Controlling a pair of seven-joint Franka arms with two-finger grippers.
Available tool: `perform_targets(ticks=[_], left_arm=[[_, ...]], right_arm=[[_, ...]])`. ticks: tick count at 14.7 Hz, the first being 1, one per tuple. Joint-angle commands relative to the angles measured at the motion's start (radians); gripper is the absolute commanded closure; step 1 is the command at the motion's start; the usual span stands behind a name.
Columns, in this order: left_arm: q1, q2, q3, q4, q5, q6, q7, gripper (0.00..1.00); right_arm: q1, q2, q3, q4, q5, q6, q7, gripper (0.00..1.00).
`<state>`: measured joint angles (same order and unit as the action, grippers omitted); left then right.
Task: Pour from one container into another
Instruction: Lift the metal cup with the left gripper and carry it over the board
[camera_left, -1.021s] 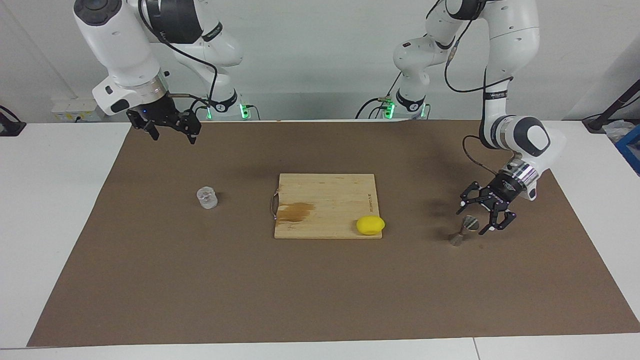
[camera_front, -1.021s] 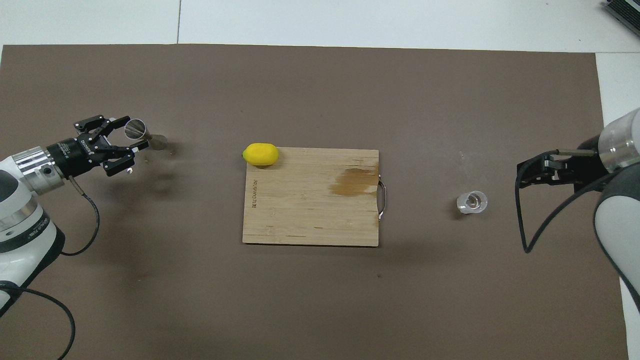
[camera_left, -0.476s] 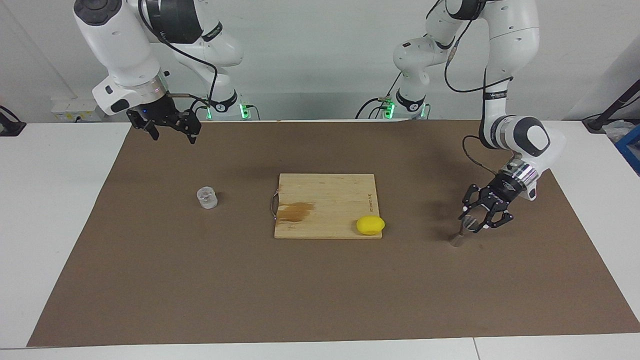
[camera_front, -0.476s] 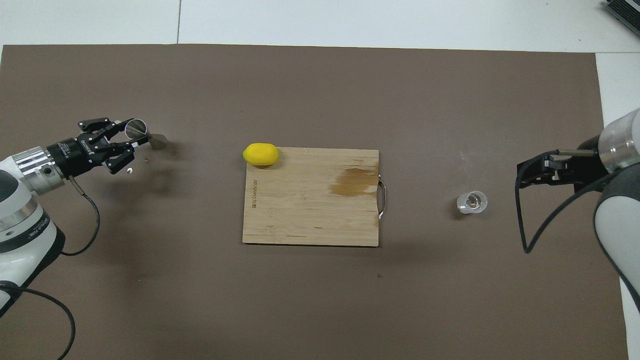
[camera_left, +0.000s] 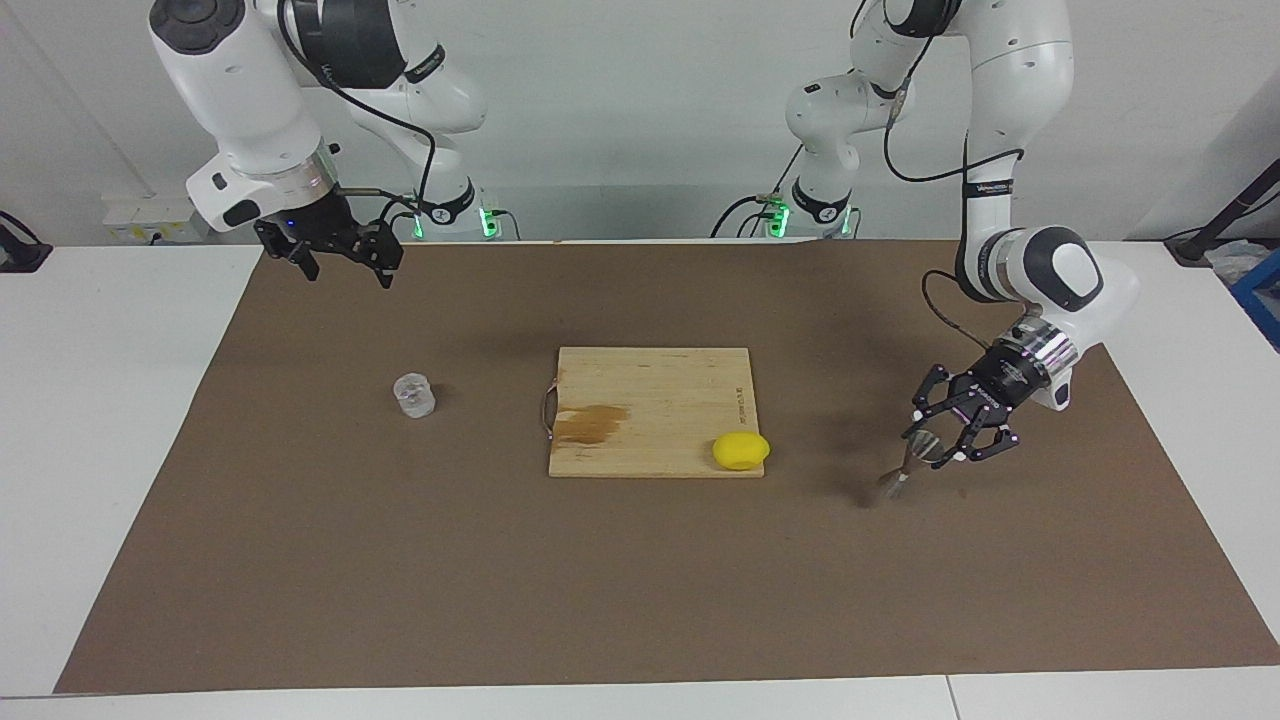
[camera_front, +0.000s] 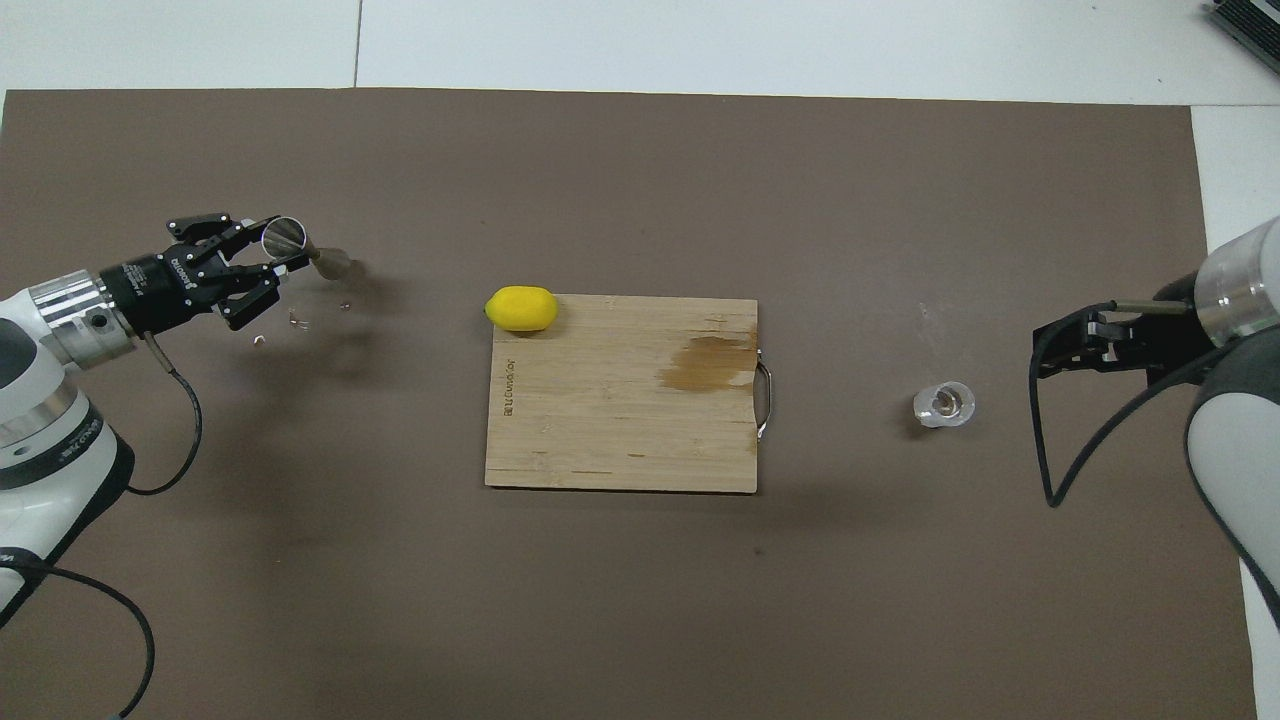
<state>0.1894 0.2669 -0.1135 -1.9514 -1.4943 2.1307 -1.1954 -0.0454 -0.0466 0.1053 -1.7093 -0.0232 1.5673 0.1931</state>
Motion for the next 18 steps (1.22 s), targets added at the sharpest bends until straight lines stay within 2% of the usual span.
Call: perform_targets(ticks=[1,3,8,12,16,18], left_arm=[[-0.079,-0.070,-0.011,-0.014,-0.021,0.048,-0.143,1.00],[-0.166,-0.092,-0.012,-0.014,-0.050,0.061,-0.150,1.00],[-0.430,-0.104,-0.011,-0.015,-0.222,0.251,-0.147,1.00],[-0.672,-0.081,-0.011,-0.021,-0.270,0.493,-0.145,1.00],[-0.774,-0.065,-0.009,-0.027,-0.282,0.572,-0.144,1.00],[-0.788,-0.045,-0.009,-0.029,-0.293,0.580,-0.144,1.00]], right_arm=[[-0.005,-0.027,0.005,-0.029,0.002,0.005,-0.006,0.00],[-0.004,-0.027,0.005,-0.027,0.002,0.005,0.000,0.00],[-0.005,-0.027,0.005,-0.027,0.002,0.007,0.009,0.00],[-0.002,-0.027,0.005,-0.027,0.002,0.007,0.009,0.00],[-0.002,-0.027,0.005,-0.029,0.003,0.007,0.009,0.00],[-0.002,-0.027,0.005,-0.029,0.003,0.023,0.018,0.00]])
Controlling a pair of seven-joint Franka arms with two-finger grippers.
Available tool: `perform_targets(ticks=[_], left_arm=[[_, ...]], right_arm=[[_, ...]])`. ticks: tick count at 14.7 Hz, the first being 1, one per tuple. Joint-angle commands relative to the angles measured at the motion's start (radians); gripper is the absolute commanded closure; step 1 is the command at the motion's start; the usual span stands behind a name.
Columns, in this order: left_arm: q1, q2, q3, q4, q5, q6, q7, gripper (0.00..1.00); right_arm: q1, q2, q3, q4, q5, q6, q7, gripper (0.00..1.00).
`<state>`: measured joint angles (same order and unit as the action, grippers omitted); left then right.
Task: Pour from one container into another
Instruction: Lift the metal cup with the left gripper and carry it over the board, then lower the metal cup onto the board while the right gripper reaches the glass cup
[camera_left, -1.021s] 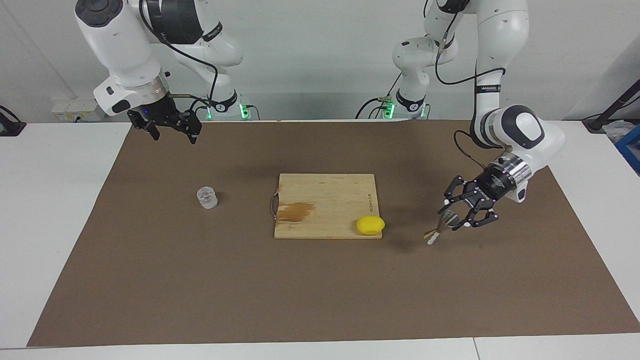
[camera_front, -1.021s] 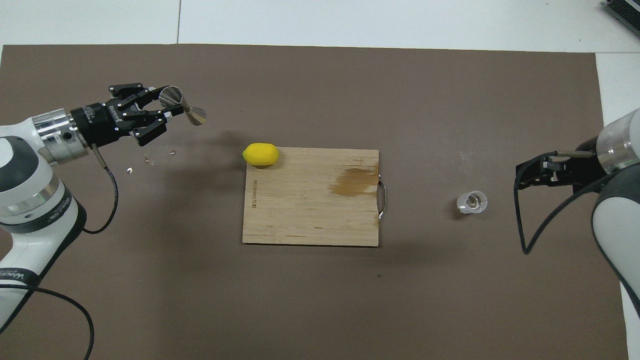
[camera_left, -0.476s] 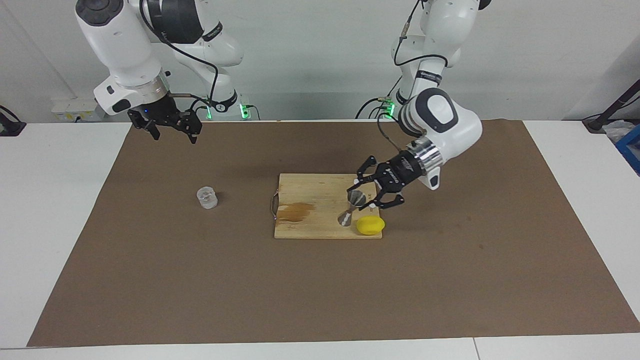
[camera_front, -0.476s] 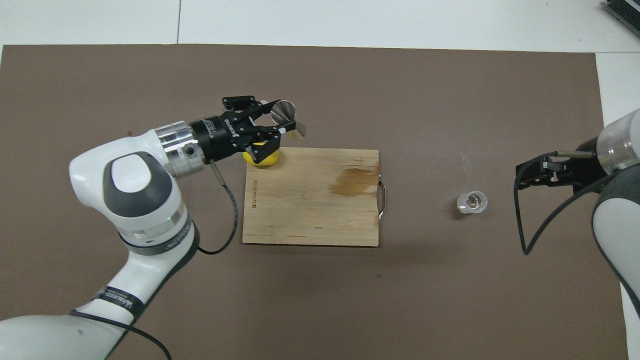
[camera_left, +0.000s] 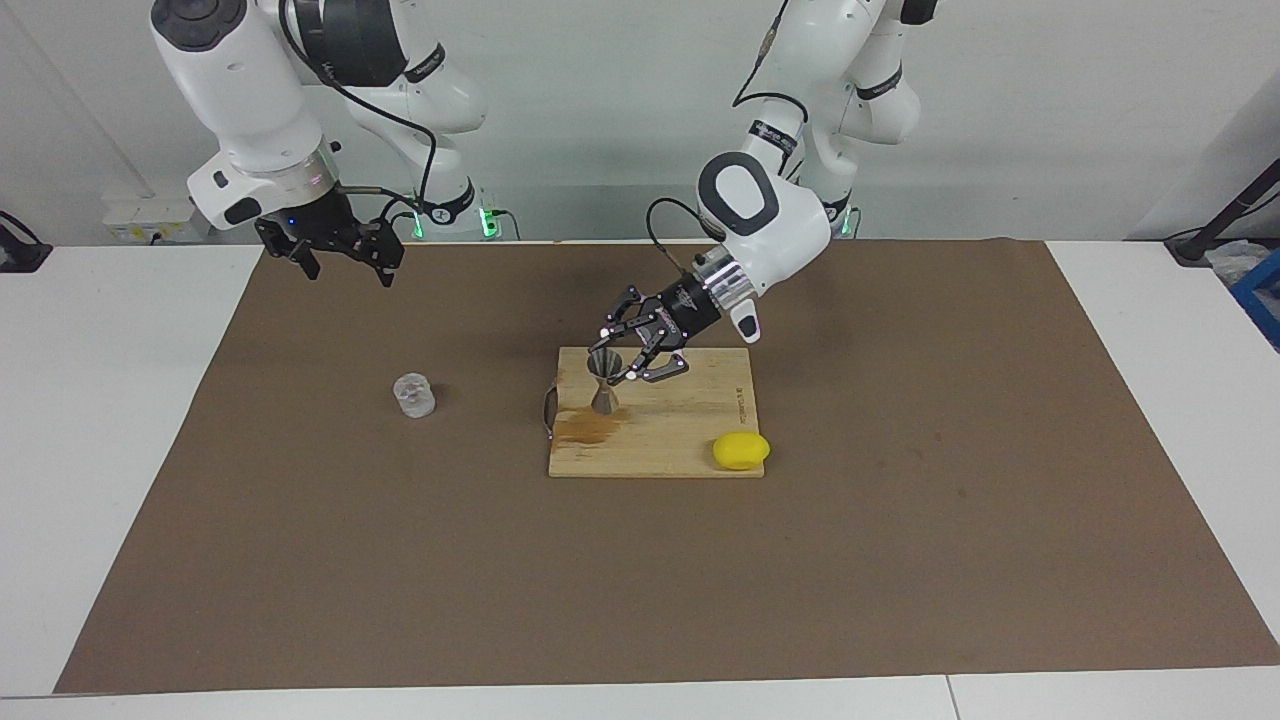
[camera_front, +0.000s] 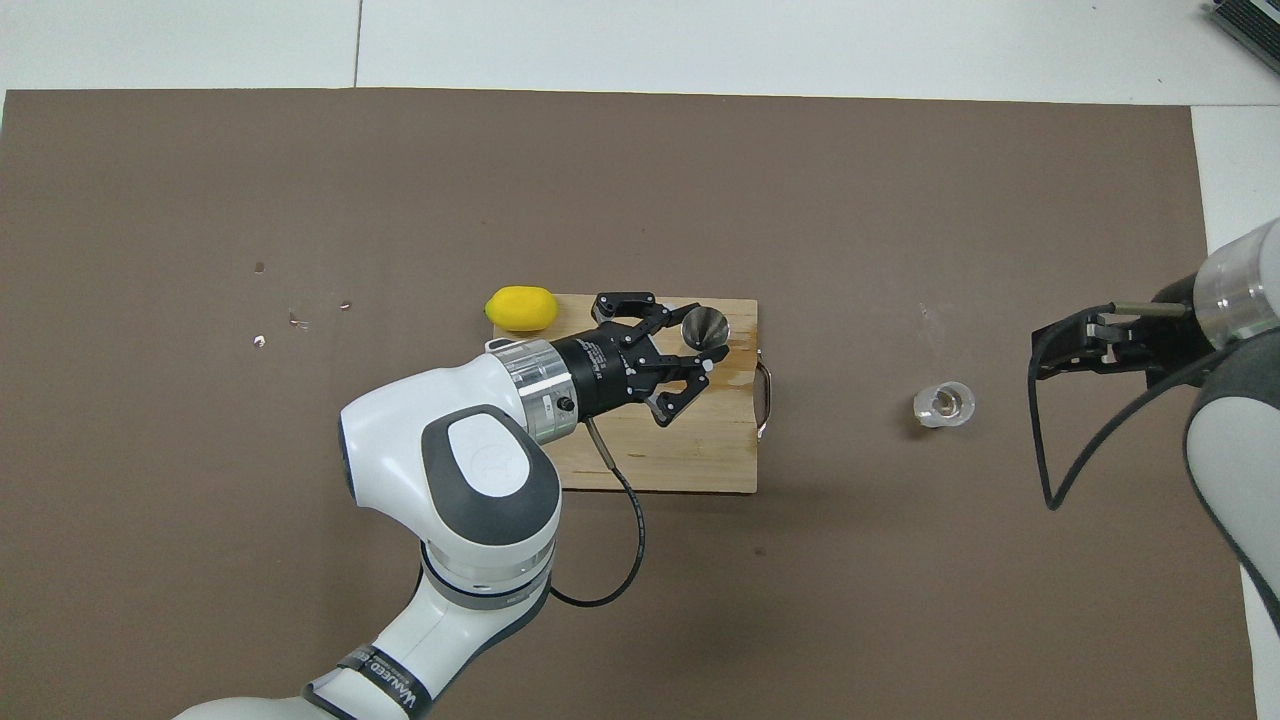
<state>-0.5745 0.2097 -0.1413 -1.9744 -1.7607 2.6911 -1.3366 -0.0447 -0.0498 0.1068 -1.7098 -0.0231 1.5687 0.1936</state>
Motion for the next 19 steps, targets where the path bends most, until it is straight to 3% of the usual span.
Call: perform_targets(ticks=[1,9,19], left_arm=[[-0.022,0.020,0.019,-0.006,-0.026,0.018,-0.003,1.00],[-0.021,0.060,0.022,-0.009,-0.026,0.018,-0.003,1.00],[-0.033,0.082,0.020,0.005,-0.026,0.012,0.033,1.00]], right_arm=[[-0.003,-0.022,0.004,-0.028,0.003,0.036,0.039,0.00],[-0.015,-0.024,0.004,-0.053,0.025,0.080,0.341,0.04],[-0.098,0.022,0.001,-0.137,0.342,0.232,1.045,0.01]])
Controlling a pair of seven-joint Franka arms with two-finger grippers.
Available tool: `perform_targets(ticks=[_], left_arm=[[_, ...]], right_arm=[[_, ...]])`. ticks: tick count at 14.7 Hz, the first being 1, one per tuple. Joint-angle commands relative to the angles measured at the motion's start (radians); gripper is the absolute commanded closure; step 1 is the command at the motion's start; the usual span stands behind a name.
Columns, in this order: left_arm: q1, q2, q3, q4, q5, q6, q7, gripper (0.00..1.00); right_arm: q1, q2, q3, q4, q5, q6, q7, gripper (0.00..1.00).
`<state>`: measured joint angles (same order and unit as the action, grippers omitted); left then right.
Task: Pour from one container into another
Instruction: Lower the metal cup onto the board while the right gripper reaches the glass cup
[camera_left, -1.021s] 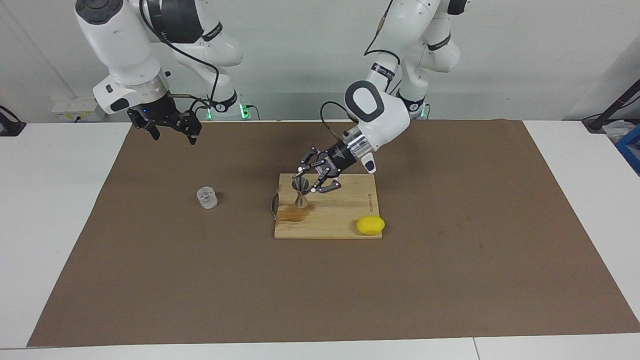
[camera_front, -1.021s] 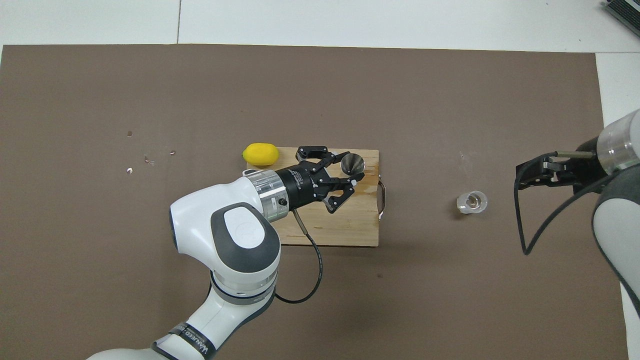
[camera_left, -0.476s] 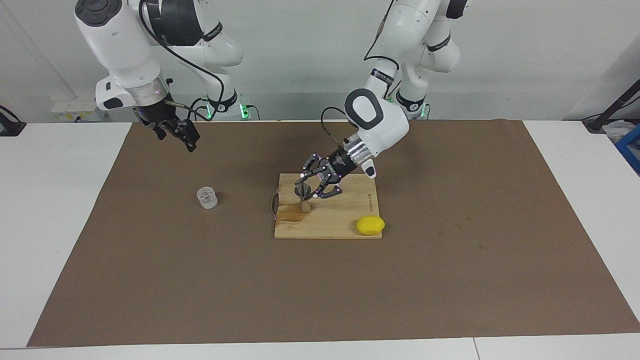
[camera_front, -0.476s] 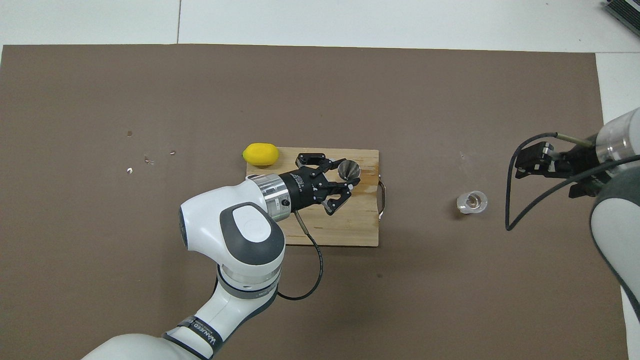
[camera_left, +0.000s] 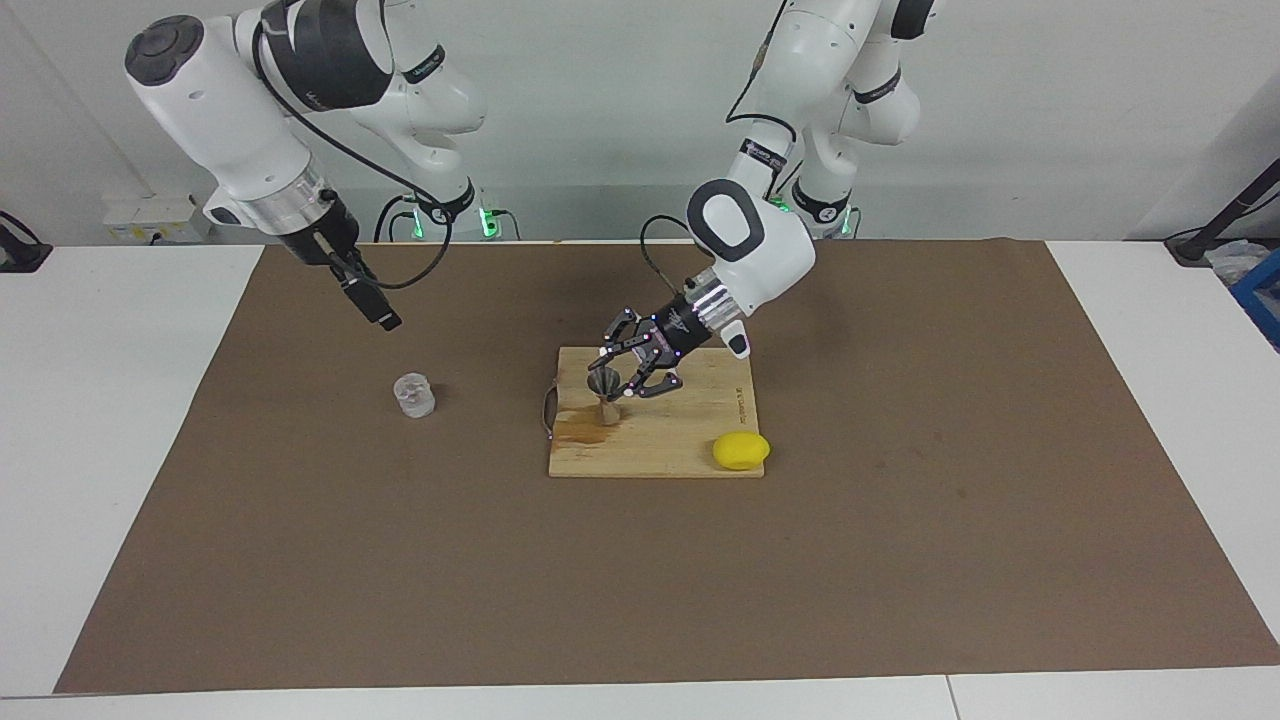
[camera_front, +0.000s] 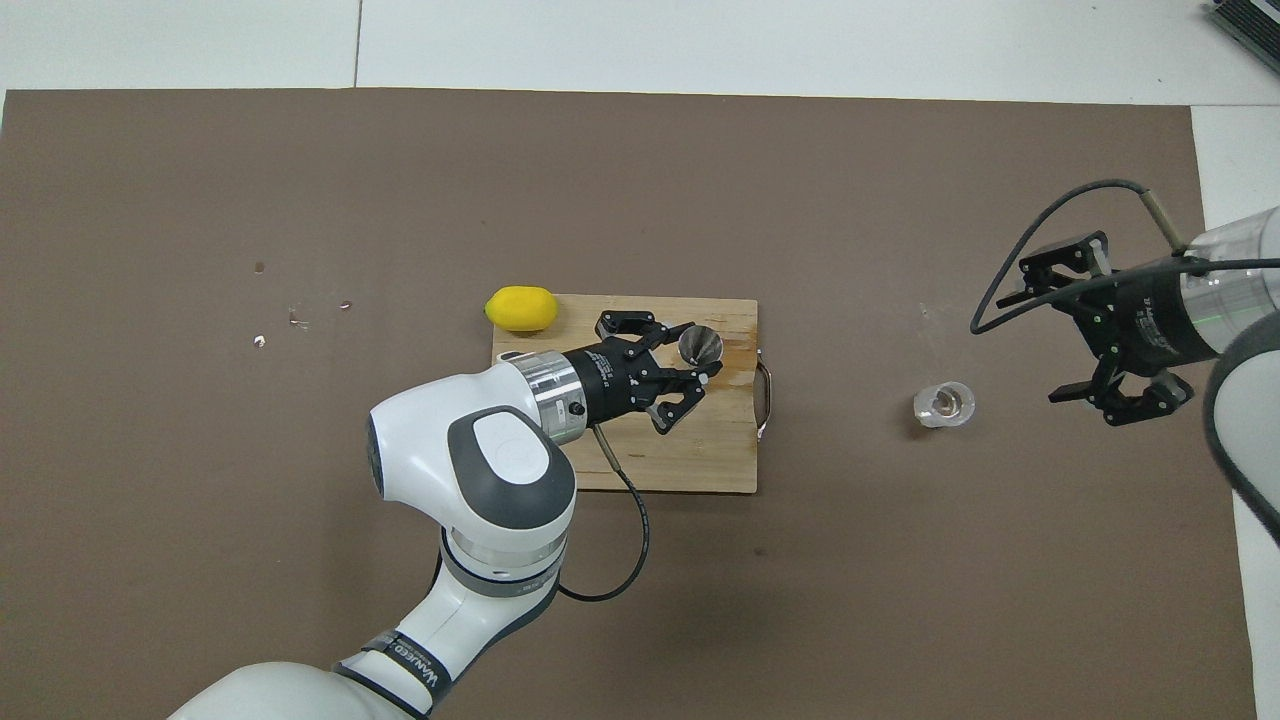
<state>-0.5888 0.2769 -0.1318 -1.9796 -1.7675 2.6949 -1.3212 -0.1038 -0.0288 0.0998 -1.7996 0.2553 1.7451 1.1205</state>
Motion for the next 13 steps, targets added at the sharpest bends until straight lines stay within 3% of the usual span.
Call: perform_targets(ticks=[1,8,13], left_arm=[[-0.019,0.018,0.011,0.013,-0.018,0.008,0.017,1.00],[-0.016,0.019,0.009,0.025,-0.020,-0.020,0.086,1.00],[-0.005,0.013,0.008,0.022,-0.024,-0.060,0.102,1.00]], right_arm=[[-0.042,0.001,0.008,-0.064,0.067,0.079,0.160,0.00],[-0.183,0.102,0.008,-0.127,0.315,0.094,0.157,0.00],[-0.249,0.121,0.008,-0.266,0.412,0.149,-0.035,0.00]])
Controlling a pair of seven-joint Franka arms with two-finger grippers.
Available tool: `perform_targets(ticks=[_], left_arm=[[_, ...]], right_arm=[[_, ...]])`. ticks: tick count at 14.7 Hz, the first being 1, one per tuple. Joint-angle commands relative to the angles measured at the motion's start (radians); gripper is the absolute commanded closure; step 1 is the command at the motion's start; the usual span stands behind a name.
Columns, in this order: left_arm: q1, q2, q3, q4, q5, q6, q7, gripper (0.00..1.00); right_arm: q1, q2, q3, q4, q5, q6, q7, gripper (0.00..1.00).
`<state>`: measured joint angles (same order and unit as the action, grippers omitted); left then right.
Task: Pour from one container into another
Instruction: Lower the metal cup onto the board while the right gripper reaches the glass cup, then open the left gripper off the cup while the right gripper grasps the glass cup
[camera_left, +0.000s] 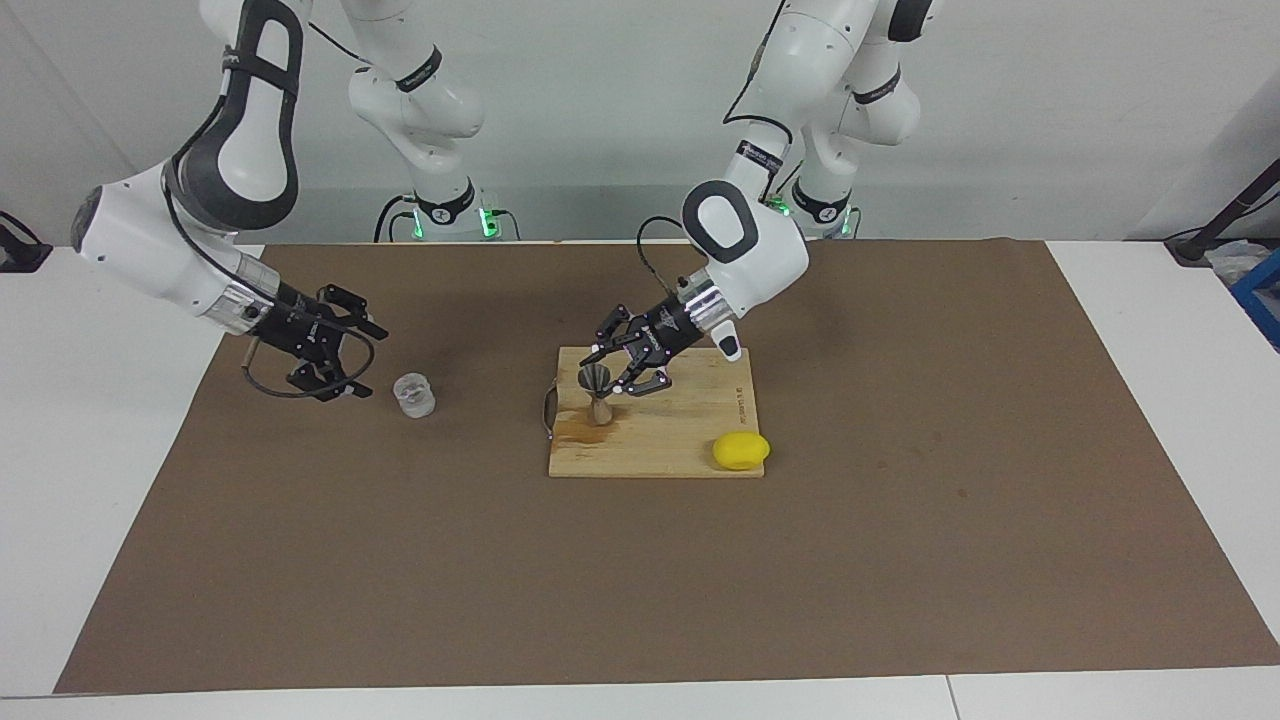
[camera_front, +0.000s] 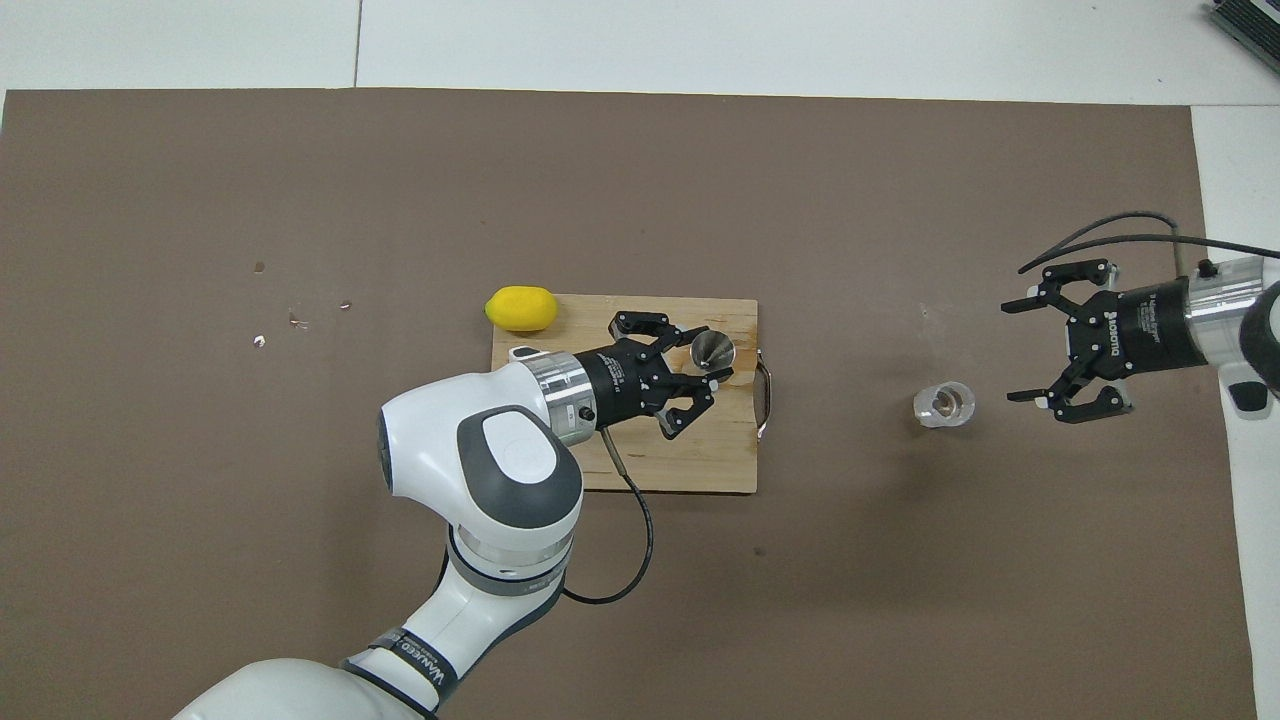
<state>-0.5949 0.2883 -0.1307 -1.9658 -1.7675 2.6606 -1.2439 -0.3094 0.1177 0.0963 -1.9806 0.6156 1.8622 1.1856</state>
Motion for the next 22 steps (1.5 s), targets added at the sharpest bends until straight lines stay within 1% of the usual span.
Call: perform_targets(ticks=[1,2,3,6,7,8,10,13,15,16,17,19,21,22], left_arm=[[0.000,0.003,0.006,0.007,-0.024,-0.025,0.024,1.00],[0.001,0.005,0.006,0.008,-0.024,-0.025,0.024,1.00],[0.001,0.006,0.006,0.007,-0.024,-0.025,0.024,1.00],[0.001,0.012,0.006,0.004,-0.024,-0.025,0.024,1.00],[0.000,0.023,0.006,0.007,-0.024,-0.025,0.024,1.00],[0.000,0.028,0.006,0.010,-0.024,-0.025,0.024,1.00],[0.001,0.028,0.006,0.010,-0.024,-0.025,0.024,1.00],[0.003,0.031,0.008,0.008,-0.024,-0.025,0.024,1.00],[0.003,0.031,0.008,0.008,-0.024,-0.025,0.024,1.00],[0.003,0.031,0.008,0.008,-0.023,-0.025,0.023,0.96],[0.003,0.031,0.010,0.007,-0.023,-0.025,0.024,0.55],[0.004,0.031,0.010,0.007,-0.023,-0.027,0.023,0.00],[0.006,0.031,0.010,0.007,-0.023,-0.027,0.023,0.00],[0.006,0.031,0.010,0.005,-0.023,-0.027,0.023,0.00]], right_arm=[[-0.074,-0.023,0.011,-0.110,0.075,0.032,-0.145,0.00],[-0.097,-0.015,0.011,-0.127,0.113,0.032,-0.180,0.00],[-0.100,-0.001,0.011,-0.142,0.124,0.034,-0.211,0.00],[-0.112,0.051,0.011,-0.152,0.127,0.060,-0.267,0.00],[-0.125,0.083,0.011,-0.152,0.144,0.064,-0.297,0.00],[-0.141,0.124,0.011,-0.152,0.200,0.066,-0.372,0.00],[-0.154,0.186,0.011,-0.149,0.231,0.093,-0.434,0.00],[-0.129,0.198,0.011,-0.150,0.276,0.129,-0.435,0.00],[-0.117,0.198,0.013,-0.167,0.282,0.138,-0.457,0.00],[-0.103,0.197,0.011,-0.179,0.282,0.146,-0.462,0.00],[-0.103,0.192,0.013,-0.191,0.282,0.150,-0.469,0.00],[-0.102,0.191,0.014,-0.201,0.289,0.152,-0.472,0.00],[-0.090,0.188,0.013,-0.213,0.343,0.155,-0.483,0.00],[-0.085,0.186,0.013,-0.216,0.346,0.152,-0.495,0.00]])
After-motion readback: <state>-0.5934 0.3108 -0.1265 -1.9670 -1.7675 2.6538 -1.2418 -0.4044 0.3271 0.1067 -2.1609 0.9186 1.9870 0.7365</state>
